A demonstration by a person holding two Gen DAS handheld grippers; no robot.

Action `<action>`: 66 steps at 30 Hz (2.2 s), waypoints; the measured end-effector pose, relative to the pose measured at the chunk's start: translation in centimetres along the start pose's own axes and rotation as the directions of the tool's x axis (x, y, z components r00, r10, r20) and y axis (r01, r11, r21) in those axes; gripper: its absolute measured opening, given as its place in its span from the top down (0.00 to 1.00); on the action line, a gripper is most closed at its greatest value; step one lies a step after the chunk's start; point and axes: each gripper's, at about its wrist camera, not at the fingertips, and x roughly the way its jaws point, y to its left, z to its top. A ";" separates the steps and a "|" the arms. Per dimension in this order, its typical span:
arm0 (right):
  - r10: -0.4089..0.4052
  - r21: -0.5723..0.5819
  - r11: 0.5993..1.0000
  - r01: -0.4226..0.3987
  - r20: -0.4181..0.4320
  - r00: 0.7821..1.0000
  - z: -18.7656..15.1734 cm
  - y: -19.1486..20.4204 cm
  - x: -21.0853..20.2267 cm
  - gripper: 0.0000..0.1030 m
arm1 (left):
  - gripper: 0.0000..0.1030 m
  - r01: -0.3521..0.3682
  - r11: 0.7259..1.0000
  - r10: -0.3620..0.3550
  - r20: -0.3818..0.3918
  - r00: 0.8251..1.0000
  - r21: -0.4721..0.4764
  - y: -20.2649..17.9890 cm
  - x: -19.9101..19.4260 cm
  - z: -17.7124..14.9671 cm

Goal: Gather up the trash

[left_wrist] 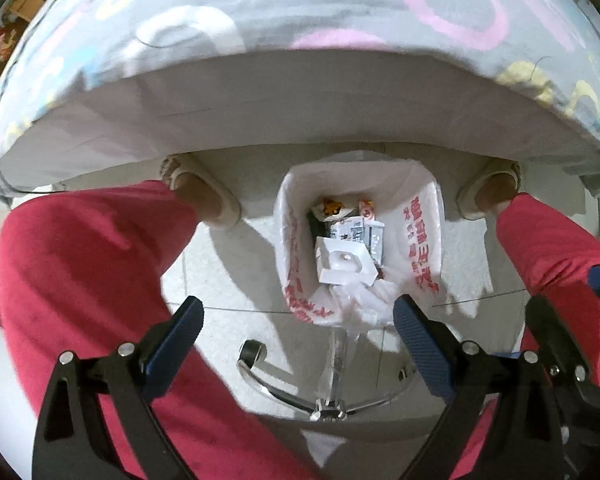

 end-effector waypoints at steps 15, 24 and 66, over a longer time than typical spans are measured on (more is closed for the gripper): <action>-0.001 -0.010 1.000 0.005 0.336 0.942 -1.2 0.4 -14.1 0.15 | 0.10 0.043 0.998 -0.028 0.337 0.941 -0.037 0.7 -13.8 -3.0; -0.012 -0.023 0.999 0.031 0.587 0.810 -3.4 0.9 -24.4 0.15 | 0.10 0.018 0.997 0.030 0.605 0.796 -0.073 1.2 -24.6 -7.4; -0.063 0.024 0.997 0.069 0.763 0.643 -8.2 0.4 -33.2 0.09 | 0.08 0.037 0.998 0.023 0.792 0.610 -0.057 1.9 -33.4 -13.9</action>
